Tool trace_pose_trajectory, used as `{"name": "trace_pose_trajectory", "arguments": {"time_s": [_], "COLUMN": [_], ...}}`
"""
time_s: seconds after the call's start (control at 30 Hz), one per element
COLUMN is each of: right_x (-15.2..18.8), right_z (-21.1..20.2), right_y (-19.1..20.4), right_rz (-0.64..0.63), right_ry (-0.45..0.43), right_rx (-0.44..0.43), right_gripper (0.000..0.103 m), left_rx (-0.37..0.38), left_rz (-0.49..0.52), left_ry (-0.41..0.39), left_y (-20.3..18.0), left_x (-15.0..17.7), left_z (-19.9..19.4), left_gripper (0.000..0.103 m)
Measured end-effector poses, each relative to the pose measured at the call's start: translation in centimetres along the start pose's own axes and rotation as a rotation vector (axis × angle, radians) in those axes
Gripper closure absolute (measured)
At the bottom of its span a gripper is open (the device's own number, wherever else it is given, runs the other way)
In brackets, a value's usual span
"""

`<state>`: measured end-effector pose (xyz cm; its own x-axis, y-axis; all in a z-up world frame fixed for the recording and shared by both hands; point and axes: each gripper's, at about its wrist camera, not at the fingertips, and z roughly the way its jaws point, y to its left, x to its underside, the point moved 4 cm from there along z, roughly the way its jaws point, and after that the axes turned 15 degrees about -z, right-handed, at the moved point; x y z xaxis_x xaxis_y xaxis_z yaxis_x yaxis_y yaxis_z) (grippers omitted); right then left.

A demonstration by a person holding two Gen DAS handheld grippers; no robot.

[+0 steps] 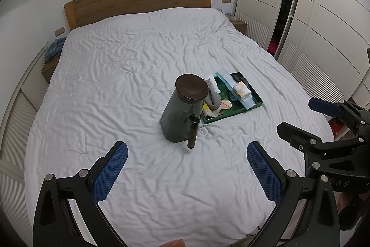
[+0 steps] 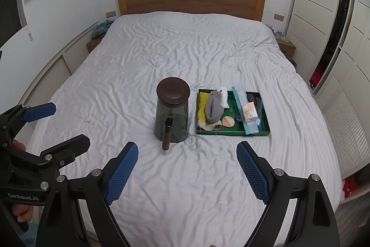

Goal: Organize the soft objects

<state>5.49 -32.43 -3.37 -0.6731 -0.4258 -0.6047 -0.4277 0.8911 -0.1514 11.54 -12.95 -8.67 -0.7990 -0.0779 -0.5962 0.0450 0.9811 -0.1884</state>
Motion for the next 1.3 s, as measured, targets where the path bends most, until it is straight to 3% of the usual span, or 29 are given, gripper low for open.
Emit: {"name": "trace_pose_trajectory", "arguments": {"time_s": [1.3], "right_x": [0.5], "right_z": [-0.6], "right_y": [1.0], "right_rz": [-0.023], "right_ry": [0.0], "right_rx": [-0.01], "right_gripper": [0.015], "left_rx": [-0.005], "left_rz": [-0.022], "left_ry": [-0.002], "left_y": [0.7], "left_x": [0.4], "left_z": [-1.2], "left_gripper": [0.002]}}
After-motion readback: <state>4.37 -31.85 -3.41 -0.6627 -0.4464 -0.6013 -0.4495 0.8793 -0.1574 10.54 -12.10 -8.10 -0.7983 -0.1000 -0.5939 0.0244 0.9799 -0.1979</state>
